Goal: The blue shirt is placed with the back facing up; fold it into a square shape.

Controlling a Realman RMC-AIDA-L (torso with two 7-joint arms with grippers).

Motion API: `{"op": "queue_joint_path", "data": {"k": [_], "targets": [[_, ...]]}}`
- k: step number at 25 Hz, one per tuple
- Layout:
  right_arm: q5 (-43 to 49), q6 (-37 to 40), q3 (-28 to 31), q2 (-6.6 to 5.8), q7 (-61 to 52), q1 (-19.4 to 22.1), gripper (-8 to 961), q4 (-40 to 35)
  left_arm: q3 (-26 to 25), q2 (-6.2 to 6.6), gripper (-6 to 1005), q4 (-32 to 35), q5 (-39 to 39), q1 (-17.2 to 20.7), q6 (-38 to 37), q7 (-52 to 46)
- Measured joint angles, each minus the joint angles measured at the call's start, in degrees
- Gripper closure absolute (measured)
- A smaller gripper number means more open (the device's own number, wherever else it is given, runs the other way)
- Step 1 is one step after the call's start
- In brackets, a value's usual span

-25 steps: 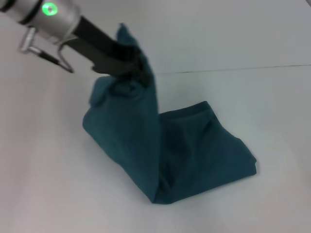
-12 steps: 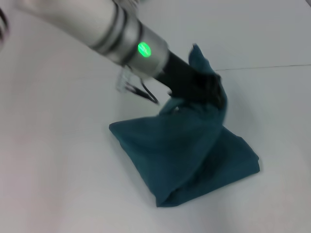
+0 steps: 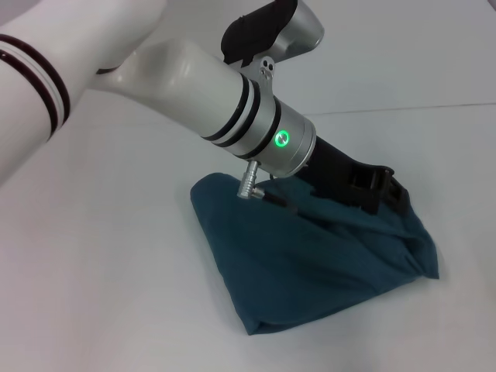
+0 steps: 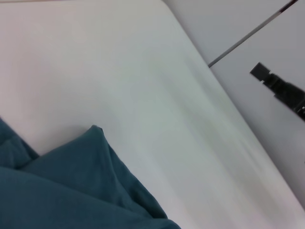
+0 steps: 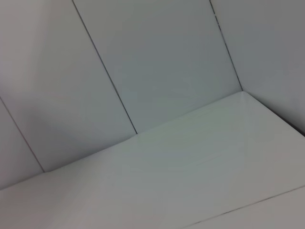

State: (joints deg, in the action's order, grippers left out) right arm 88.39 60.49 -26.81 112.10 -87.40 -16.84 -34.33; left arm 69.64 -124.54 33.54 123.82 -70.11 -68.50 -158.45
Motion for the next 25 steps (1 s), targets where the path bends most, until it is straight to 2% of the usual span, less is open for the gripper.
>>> {"op": "queue_joint_path", "data": {"k": [4, 6, 12, 15, 20, 25], "targets": [[0.0, 0.0, -0.1, 0.36, 0.0, -0.2, 954, 0.0, -0.2, 0.17, 708, 1.1, -0.5, 0.6, -0.6, 0.1], [0.1, 0.6, -0.2, 0.41, 0.0, -0.3, 954, 0.0, -0.3, 0.21, 618, 2.7, -0.5, 1.9, -0.8, 0.2], [4.3, 7.1, -0.6, 0.09, -1.2, -0.7, 955, -2.7, -1.4, 0.54, 373, 10.6, -1.5, 10.3, -3.3, 3.6], [10.6, 11.9, -0.7, 0.59, -4.5, -1.5, 954, -8.1, -6.7, 0.62, 264, 12.8, -2.5, 15.9, -7.9, 10.3], [23.4, 21.3, -2.1, 2.9, -14.6, -4.5, 942, -22.8, -14.0, 0.73, 57, 12.7, -2.5, 23.1, -12.2, 18.6], [36.0, 27.5, -10.4, 4.31, -27.7, -9.9, 921, -37.9, -19.5, 0.76, 47, 13.1, -2.4, 29.7, -15.6, 27.7]]}}
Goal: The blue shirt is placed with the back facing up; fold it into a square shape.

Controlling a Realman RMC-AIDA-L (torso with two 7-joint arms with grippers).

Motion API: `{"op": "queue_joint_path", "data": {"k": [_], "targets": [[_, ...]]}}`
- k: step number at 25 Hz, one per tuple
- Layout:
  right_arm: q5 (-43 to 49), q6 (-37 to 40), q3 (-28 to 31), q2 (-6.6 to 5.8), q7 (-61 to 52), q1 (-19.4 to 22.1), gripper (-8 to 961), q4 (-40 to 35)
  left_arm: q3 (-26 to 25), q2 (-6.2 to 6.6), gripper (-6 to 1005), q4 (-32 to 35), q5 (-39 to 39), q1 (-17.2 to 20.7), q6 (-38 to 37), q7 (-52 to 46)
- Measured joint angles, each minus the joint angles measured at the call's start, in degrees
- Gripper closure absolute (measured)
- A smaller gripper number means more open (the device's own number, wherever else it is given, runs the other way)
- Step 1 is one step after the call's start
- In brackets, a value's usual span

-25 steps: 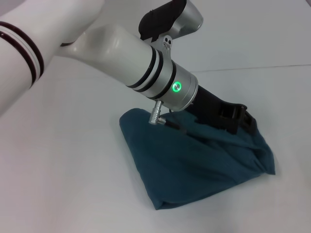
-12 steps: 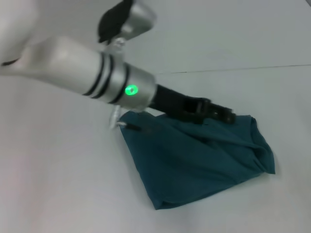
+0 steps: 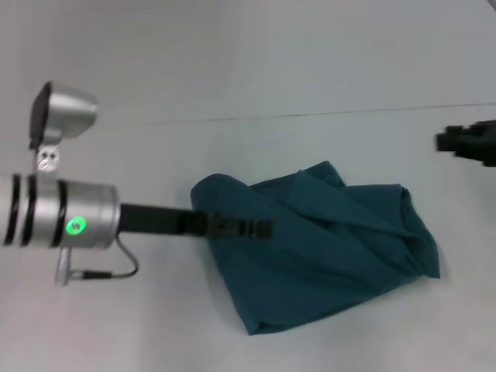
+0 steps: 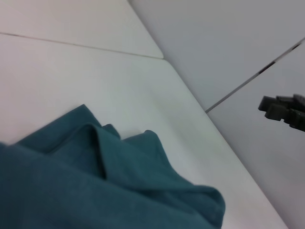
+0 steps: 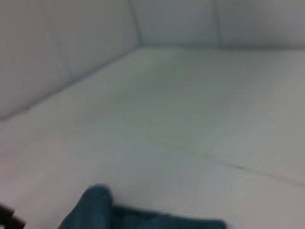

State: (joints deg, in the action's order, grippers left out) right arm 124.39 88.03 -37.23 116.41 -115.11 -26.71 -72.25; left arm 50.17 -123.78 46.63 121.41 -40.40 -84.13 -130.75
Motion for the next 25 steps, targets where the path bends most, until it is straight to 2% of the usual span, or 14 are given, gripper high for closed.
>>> {"op": "queue_joint_path", "data": {"k": [5, 7, 8, 9, 12, 14, 16, 23, 25], "targets": [[15.9, 6.2, -10.2, 0.62, -10.9, -8.4, 729, -7.4, -1.8, -0.12, 48, 0.2, 0.3, 4.0, -3.0, 7.1], [23.2, 8.8, -13.5, 1.58, -12.6, -12.3, 650, -7.9, -2.5, -0.17, 48, 0.3, 0.3, 5.1, -4.2, 8.5], [29.9, 10.3, -16.8, 2.83, -13.3, -15.4, 608, -7.6, -2.9, -0.19, 48, 0.4, 0.3, 5.5, -4.6, 8.9], [29.9, 10.3, -16.8, 2.83, -13.3, -15.4, 567, -7.6, -3.3, -0.2, 48, 0.4, 0.2, 5.8, -5.1, 9.3], [35.0, 9.4, -24.7, 3.72, -15.6, -17.3, 450, -6.2, -5.1, -0.16, 48, 0.5, 0.1, 6.2, -6.4, 9.8], [35.4, 7.5, -30.5, 3.79, -17.9, -17.5, 382, -5.4, -6.0, -0.1, 49, 0.5, 0.2, 6.3, -7.0, 10.2], [35.5, 5.1, -33.8, 3.82, -19.5, -17.4, 314, -4.8, -6.4, -0.06, 49, 0.5, 0.3, 6.3, -7.3, 10.8], [35.4, -6.8, -44.1, 3.97, -25.4, -18.4, 319, 2.9, -6.5, -0.06, 50, 0.5, 0.2, 6.3, -7.0, 11.5], [35.4, -8.5, -45.0, 3.96, -26.3, -18.6, 319, 3.7, -6.5, -0.06, 50, 0.5, 0.2, 6.2, -6.9, 11.5]]}}
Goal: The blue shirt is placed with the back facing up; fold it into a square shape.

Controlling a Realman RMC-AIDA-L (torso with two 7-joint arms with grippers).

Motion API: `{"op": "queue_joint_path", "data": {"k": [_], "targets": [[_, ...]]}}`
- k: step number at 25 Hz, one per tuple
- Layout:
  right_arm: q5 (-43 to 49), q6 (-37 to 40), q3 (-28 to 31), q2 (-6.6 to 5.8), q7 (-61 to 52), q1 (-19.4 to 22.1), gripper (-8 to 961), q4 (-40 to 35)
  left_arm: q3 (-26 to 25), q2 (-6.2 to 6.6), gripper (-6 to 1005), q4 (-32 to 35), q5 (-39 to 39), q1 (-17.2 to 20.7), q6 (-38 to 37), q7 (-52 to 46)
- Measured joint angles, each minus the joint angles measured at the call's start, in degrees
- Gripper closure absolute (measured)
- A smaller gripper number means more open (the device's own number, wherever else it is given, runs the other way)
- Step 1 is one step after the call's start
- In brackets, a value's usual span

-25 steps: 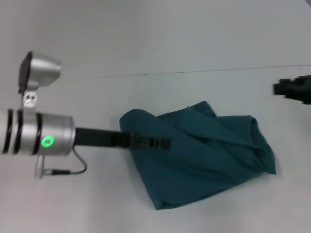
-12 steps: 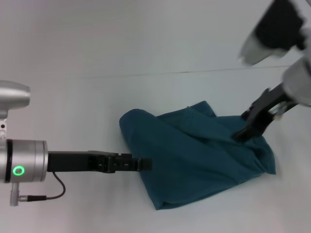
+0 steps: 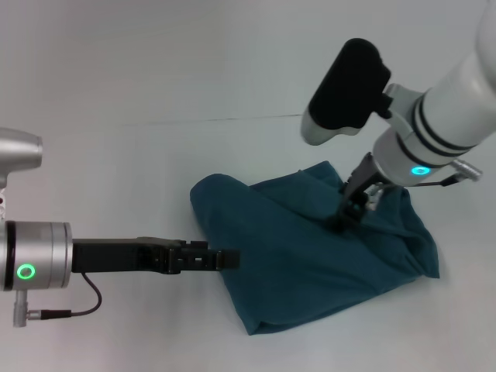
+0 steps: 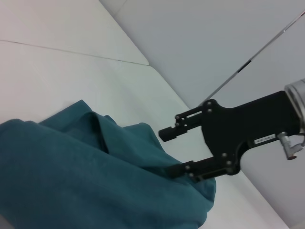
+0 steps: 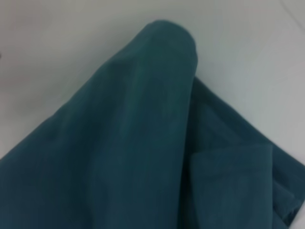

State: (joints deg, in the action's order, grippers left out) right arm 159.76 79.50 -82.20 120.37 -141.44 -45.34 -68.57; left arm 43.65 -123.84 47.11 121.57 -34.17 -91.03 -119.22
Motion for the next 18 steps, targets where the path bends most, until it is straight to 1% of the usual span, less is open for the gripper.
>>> {"op": "queue_joint_path", "data": {"k": [4, 11, 18], "targets": [[0.0, -3.8, -2.0, 0.02, -2.2, -1.0, 320, 2.9, 0.0, -0.01, 50, 0.0, -0.1, 0.0, 0.0, 0.1], [0.3, -7.5, -3.7, 0.03, -3.6, -2.7, 321, 7.8, -0.1, -0.1, 50, -0.2, -0.2, 0.2, 0.1, 0.2], [0.7, -9.8, -5.1, 0.0, -5.2, -2.8, 329, 8.8, -0.1, -0.18, 49, -0.4, -0.3, 0.2, 0.3, 0.2]]}}
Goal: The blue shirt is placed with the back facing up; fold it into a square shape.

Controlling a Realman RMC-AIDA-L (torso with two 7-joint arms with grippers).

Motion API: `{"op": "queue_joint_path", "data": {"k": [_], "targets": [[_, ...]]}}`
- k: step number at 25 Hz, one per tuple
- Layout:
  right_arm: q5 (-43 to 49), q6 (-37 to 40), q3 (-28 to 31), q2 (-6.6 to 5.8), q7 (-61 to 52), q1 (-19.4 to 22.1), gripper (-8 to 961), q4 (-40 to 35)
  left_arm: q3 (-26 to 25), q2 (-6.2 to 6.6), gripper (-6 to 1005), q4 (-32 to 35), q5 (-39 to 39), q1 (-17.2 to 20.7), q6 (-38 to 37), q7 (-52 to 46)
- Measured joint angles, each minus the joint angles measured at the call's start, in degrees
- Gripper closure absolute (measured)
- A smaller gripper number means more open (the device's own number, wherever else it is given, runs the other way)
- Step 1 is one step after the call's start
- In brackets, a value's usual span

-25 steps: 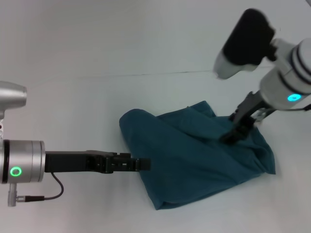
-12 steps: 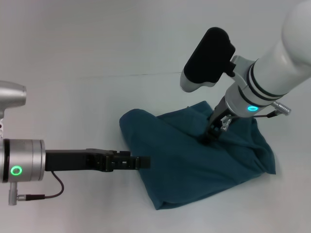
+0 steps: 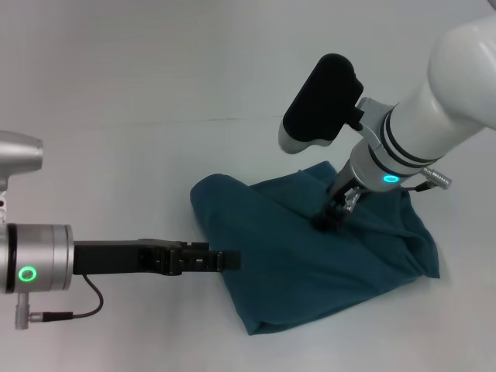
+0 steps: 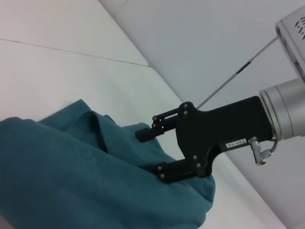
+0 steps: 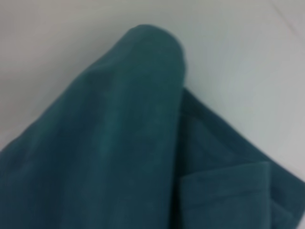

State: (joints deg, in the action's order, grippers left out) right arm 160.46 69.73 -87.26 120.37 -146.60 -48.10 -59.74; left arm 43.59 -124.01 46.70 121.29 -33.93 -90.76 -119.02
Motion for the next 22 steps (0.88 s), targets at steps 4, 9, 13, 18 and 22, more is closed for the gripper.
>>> {"op": "queue_joint_path", "data": {"k": [4, 9, 13, 18, 22], "targets": [[2.3, -1.7, 0.0, -0.09, -2.1, 0.0, 334, 0.0, 0.1, -0.01, 49, -0.2, 0.0, 0.0, 0.3, 0.0], [3.0, -2.3, -0.1, -0.04, -2.7, 0.0, 340, 0.0, 0.2, -0.11, 49, -0.3, 0.0, 0.0, 0.4, 0.0], [2.5, -1.7, -0.2, -0.05, -2.6, -0.3, 345, 0.3, 0.1, -0.11, 49, -0.3, 0.0, 0.0, 0.5, 0.0], [2.6, -1.5, -0.1, 0.0, -3.1, -1.4, 353, 2.5, 0.1, -0.09, 50, -0.3, 0.0, 0.0, 0.5, 0.0], [2.5, -2.1, 0.2, -0.1, -3.4, -1.4, 360, 3.2, 0.1, -0.07, 50, -0.5, 0.0, 0.0, 0.7, 0.0]]}}
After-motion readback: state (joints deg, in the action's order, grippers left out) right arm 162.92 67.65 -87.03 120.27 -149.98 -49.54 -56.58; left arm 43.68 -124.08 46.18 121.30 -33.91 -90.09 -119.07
